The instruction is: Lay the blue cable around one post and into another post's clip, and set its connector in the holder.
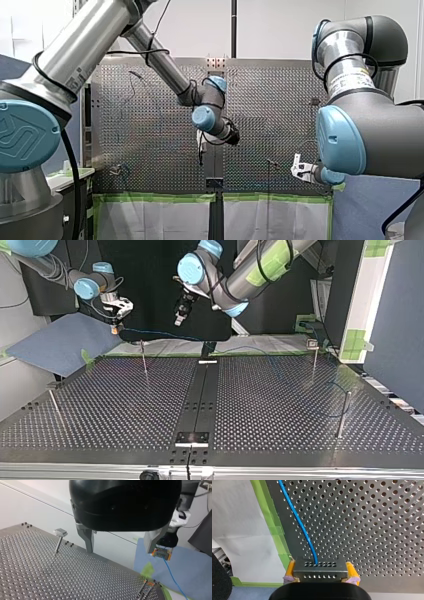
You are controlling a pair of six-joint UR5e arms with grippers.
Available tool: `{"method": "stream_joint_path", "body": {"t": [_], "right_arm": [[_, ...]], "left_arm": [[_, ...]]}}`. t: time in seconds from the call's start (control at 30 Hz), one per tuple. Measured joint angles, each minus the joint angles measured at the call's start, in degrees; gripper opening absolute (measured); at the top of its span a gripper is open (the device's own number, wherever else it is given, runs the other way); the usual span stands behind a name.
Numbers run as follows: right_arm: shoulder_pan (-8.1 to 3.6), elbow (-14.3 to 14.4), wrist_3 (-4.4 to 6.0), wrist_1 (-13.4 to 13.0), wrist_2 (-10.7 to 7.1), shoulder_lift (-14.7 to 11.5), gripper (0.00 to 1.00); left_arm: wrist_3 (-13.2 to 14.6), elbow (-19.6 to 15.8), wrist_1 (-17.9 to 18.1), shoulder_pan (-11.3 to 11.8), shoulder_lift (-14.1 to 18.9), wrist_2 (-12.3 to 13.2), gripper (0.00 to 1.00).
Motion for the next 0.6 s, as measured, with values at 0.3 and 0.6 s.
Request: {"method": "stream_joint_path", "body": {"t": [0.3, 0.6], "right_arm": [[0.07, 0.0, 0.01, 0.1, -0.20, 0.0, 0.00], [0.08, 0.0, 0.01, -0.1, -0.21, 0.0, 0.00]], "left_arm": [[2.0, 3.7, 4.7, 0.6, -4.7, 0.5, 1.00], [2.8, 7.8, 9.3, 1.3, -9.2, 0.1, 1.00]]}}
